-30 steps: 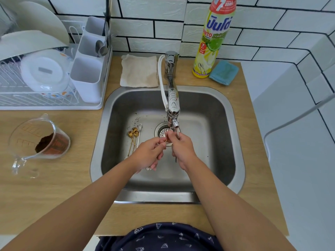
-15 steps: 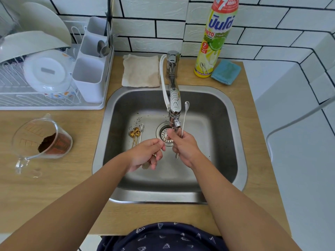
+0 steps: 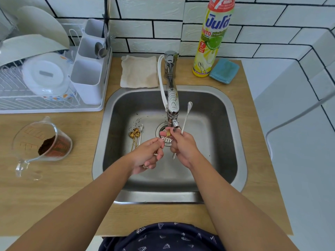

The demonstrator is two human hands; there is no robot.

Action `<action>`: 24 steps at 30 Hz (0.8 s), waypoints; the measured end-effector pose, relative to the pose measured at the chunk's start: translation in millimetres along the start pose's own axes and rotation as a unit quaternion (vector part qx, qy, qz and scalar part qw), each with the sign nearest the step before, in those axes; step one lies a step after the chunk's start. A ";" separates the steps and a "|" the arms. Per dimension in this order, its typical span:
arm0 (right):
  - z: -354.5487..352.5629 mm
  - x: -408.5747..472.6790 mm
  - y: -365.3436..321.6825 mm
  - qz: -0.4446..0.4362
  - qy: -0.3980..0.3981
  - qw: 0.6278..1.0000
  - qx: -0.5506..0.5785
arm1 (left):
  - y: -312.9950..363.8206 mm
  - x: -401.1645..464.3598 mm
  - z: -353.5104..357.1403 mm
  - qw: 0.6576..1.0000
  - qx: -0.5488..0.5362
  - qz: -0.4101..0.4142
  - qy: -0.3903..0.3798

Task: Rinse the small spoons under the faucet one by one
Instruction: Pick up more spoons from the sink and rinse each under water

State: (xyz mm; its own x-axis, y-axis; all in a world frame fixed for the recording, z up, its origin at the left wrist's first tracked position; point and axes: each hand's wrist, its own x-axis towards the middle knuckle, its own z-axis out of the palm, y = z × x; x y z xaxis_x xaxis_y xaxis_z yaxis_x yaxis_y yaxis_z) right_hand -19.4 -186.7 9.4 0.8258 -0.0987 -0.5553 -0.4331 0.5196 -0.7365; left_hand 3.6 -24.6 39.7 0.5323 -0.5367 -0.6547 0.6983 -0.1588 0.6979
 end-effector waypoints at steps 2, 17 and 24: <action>-2.3 -3.5 -2.7 -0.003 -0.053 0.999 0.006 | -0.3 -0.6 -3.2 0.998 -0.062 -0.007 -0.011; 7.9 -8.3 4.5 -0.070 0.022 0.988 -0.134 | 5.3 -3.5 2.1 0.986 0.156 0.036 0.041; 11.9 -6.5 -5.2 -0.060 0.018 0.991 -0.121 | 6.2 -2.6 0.8 0.997 0.070 0.030 0.026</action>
State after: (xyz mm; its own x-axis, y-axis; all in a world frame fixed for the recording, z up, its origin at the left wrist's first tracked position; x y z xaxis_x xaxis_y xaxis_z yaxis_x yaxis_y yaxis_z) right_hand -18.2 -178.6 21.4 0.8653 -0.1794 -0.4681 -0.4098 0.2846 -0.8666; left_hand 6.2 -24.9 45.9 0.5971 -0.5055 -0.6229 0.5932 -0.2445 0.7670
